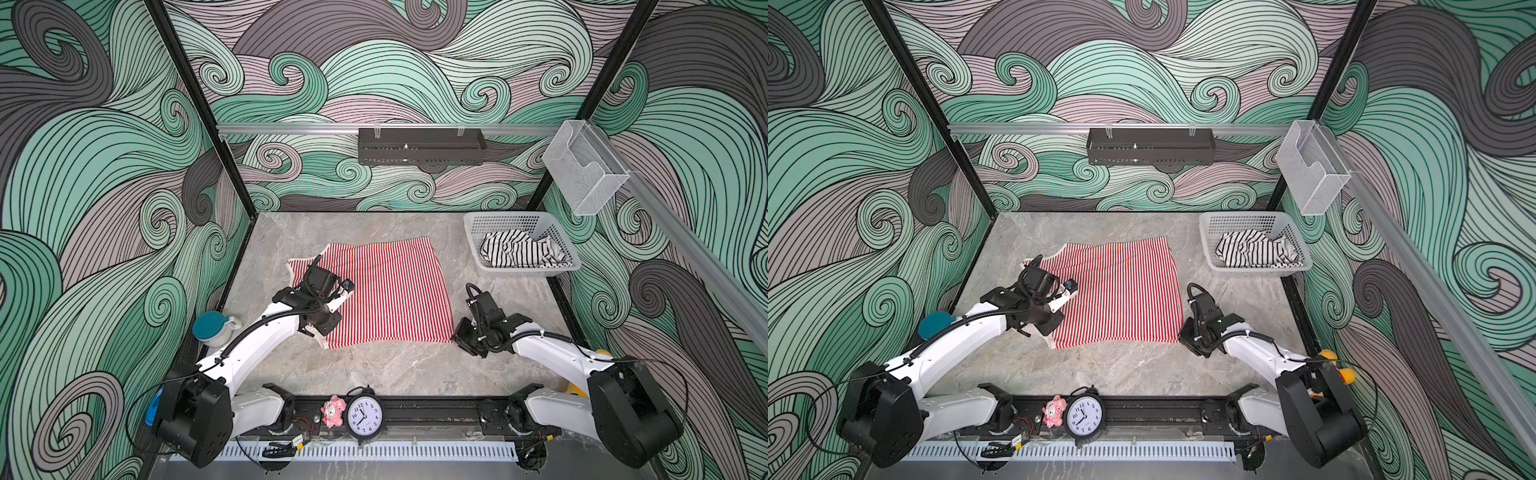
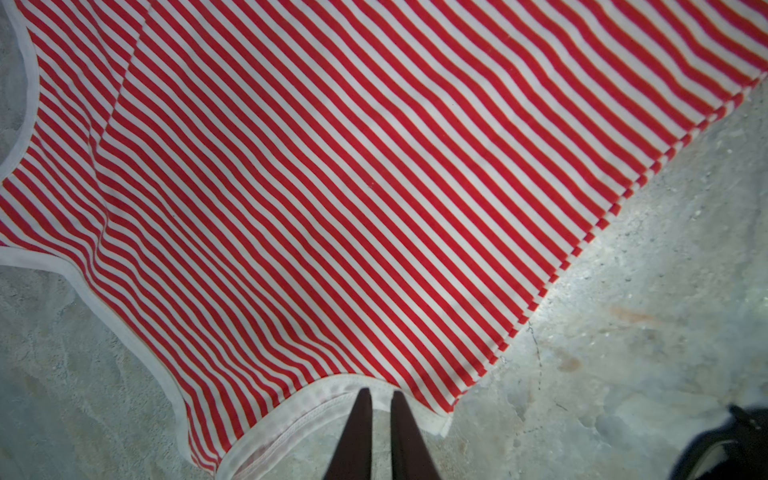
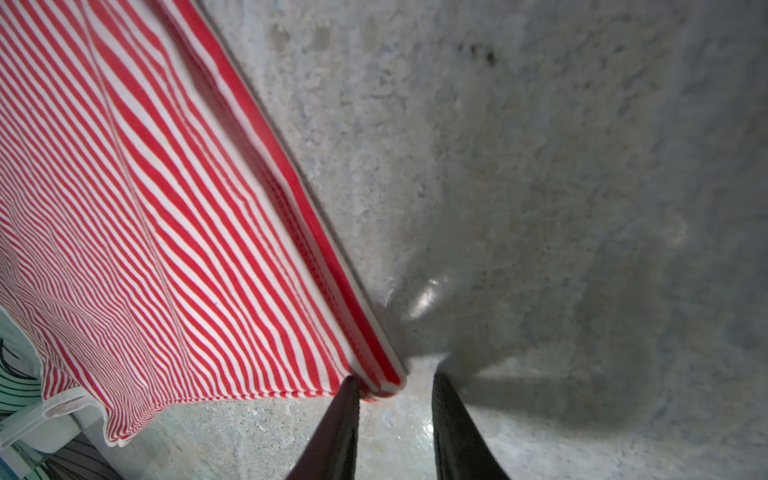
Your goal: Fold and stack the tank tops
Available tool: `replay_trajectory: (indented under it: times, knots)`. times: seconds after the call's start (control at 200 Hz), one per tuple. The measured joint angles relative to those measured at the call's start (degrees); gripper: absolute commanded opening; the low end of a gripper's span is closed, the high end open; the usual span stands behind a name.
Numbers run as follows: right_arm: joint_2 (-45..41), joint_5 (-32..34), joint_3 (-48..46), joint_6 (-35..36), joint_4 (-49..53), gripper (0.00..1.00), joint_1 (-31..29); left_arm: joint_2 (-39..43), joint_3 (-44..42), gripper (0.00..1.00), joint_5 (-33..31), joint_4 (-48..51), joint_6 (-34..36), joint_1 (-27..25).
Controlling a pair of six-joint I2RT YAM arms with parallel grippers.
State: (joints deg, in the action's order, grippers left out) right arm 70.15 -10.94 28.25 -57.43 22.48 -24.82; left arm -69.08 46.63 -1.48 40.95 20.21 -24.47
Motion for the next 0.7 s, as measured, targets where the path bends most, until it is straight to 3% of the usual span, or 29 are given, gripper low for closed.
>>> replay_trajectory:
  times: [0.235,0.461,0.701]
  knots:
    - [1.25,0.04,0.79,-0.07,-0.28,0.31,0.04,-0.02,-0.02,0.14,-0.02,-0.02,0.24,-0.42]
    - [3.52,0.02,1.86,0.5,-0.61,0.16,0.04,-0.02,-0.9,0.14,-0.11,0.0,0.33,-0.44]
    - [4.2,0.02,2.12,1.31,-0.63,0.06,0.04,-0.02,-1.44,0.14,-0.37,-0.07,0.35,-1.25]
